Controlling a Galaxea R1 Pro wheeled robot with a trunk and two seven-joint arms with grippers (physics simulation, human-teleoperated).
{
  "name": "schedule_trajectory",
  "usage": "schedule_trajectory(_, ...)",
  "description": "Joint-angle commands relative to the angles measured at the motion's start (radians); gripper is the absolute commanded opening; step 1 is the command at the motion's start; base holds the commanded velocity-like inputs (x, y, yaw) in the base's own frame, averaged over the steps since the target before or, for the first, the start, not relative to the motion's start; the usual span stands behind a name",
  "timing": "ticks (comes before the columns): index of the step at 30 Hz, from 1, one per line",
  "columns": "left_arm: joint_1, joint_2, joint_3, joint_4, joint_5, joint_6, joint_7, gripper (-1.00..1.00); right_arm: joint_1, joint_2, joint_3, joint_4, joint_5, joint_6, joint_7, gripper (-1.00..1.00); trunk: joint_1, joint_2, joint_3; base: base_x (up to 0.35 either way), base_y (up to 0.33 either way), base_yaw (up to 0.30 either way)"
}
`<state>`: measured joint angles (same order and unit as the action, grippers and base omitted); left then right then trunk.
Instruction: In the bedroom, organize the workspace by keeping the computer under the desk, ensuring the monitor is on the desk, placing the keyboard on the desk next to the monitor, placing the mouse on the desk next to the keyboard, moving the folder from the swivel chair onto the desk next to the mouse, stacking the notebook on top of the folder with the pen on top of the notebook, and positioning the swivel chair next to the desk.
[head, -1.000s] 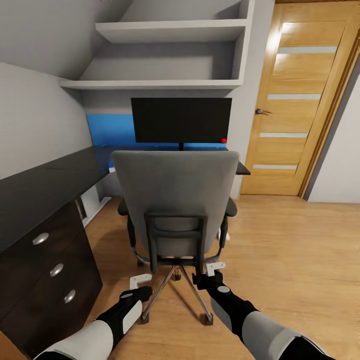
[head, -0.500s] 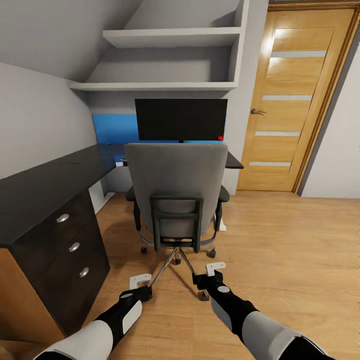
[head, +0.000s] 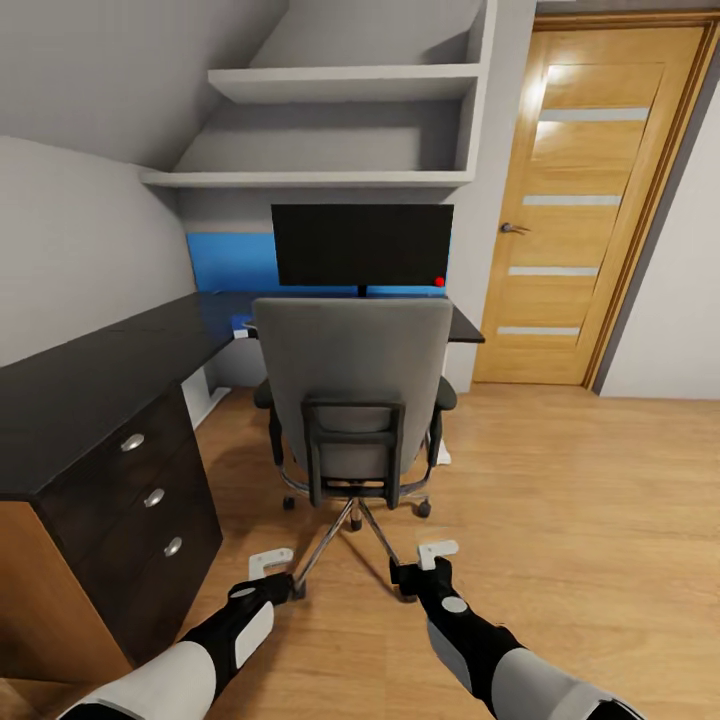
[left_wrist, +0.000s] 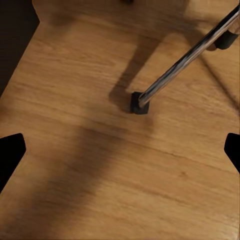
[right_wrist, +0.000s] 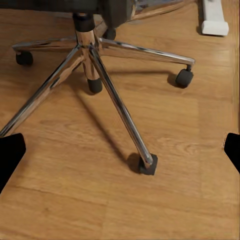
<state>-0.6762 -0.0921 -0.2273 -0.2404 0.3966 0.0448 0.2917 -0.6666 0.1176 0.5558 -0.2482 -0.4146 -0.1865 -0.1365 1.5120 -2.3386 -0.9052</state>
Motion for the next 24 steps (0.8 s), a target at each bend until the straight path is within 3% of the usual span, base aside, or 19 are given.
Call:
schedule_trajectory(1,0.005,0.001,-0.009,0.003,0.005,-0.013,0.006,1.00,0.023,-0.002,0.009,0.003,-0.008,-0.047,-0.018,1.00,-0.004,0.007,0.002,0.000,0.000,0.000)
schedule_trajectory(3,0.032,-0.002,-0.010,0.040,0.001,-0.091,0.004,1.00,0.079,-0.006,0.010,0.016,-0.007,-0.132,-0.058,1.00,-0.012,0.021,0.009,0.000,0.000,0.000)
schedule_trajectory(8,0.067,-0.005,-0.012,0.172,-0.001,-0.327,-0.001,1.00,0.159,-0.007,0.013,0.029,-0.005,-0.253,-0.143,1.00,-0.031,0.056,0.024,0.000,0.000,0.000)
schedule_trajectory(10,0.088,-0.005,-0.012,0.202,-0.001,-0.386,-0.001,1.00,0.187,-0.005,0.013,0.031,-0.007,-0.298,-0.168,1.00,-0.039,0.070,0.030,0.000,0.000,0.000)
schedule_trajectory(11,0.097,-0.005,-0.012,0.205,-0.001,-0.392,-0.001,1.00,0.191,-0.005,0.013,0.032,-0.007,-0.306,-0.173,1.00,-0.042,0.077,0.034,0.000,0.000,0.000)
schedule_trajectory(12,0.142,-0.003,-0.012,0.216,-0.001,-0.411,0.001,1.00,0.206,-0.005,0.013,0.078,-0.014,-0.351,-0.187,1.00,-0.046,0.084,0.037,0.000,0.000,0.000)
schedule_trajectory(17,0.178,0.001,-0.012,0.218,0.000,-0.416,0.001,1.00,0.214,0.003,0.014,0.143,-0.017,-0.389,-0.186,1.00,-0.065,0.119,0.052,0.000,0.000,0.000)
schedule_trajectory(18,0.215,0.003,-0.013,0.218,-0.001,-0.468,0.001,1.00,0.265,0.011,0.015,0.182,-0.010,-0.557,-0.192,1.00,-0.069,0.126,0.056,0.000,0.000,0.000)
schedule_trajectory(21,0.236,0.004,-0.013,0.219,-0.001,-0.529,0.000,1.00,0.279,0.010,0.014,0.184,-0.009,-0.611,-0.193,1.00,-0.081,0.147,0.065,0.000,0.000,0.000)
schedule_trajectory(24,0.294,0.017,-0.013,0.219,0.000,-0.558,0.004,1.00,0.287,0.008,0.012,0.204,-0.009,-0.647,-0.193,1.00,-0.092,0.168,0.074,0.000,0.000,0.000)
